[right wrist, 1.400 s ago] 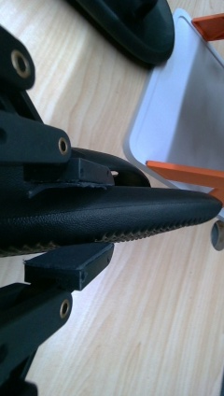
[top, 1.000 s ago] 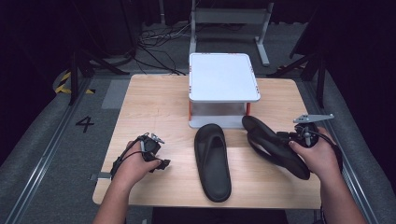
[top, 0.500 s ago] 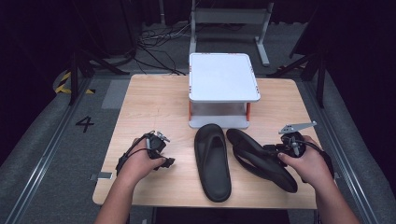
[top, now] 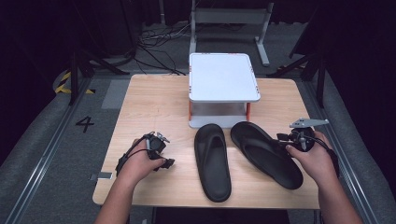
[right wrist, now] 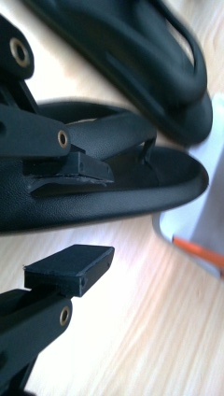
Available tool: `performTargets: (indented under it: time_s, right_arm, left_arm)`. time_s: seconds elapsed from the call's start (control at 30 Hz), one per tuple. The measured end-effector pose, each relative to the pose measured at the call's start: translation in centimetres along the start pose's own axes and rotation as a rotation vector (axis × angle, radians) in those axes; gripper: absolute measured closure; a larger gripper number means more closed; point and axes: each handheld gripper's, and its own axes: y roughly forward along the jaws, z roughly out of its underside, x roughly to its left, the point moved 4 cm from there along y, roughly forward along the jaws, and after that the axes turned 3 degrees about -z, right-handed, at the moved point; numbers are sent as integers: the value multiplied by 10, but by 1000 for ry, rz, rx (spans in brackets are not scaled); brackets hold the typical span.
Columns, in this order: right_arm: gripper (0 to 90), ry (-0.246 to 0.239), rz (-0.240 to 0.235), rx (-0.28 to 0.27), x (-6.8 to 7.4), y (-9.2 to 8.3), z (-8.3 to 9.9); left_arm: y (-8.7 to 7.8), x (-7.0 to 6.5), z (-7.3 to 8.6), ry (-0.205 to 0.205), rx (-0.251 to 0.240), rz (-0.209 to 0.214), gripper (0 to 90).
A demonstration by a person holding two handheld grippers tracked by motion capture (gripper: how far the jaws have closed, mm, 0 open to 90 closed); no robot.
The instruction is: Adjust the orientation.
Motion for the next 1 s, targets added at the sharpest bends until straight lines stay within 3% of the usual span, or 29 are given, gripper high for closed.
performTargets:
  time_s: [0.13, 0.3, 0.5, 0.6, 0.77, 0.87, 1.0]
  right_arm:
    - [533, 4, 64, -15, -16, 5, 4]
    - [520, 20, 91, -11, -26, 9, 9]
    - [514, 47, 97, -20, -32, 2, 10]
    - [574, 73, 116, 17, -40, -1, 17]
    - [706, 129, 142, 165, -47, -4, 36]
    - [707, 156, 155, 238, -50, -1, 46]
    - [655, 176, 187, 271, -55, 5, 57]
  left_arm:
    - [1, 1, 0, 5, 0, 0, 323]
    - [2, 0, 0, 0, 1, 6, 321]
    - [1, 0, -2, 9, -3, 4, 322]
    - [0, 0, -4, 8, -9, 5, 322]
    - [1, -2, -11, 30, -12, 7, 322]
    - [3, -5, -15, 38, -13, 15, 321]
    - [4, -7, -20, 51, -9, 12, 322]
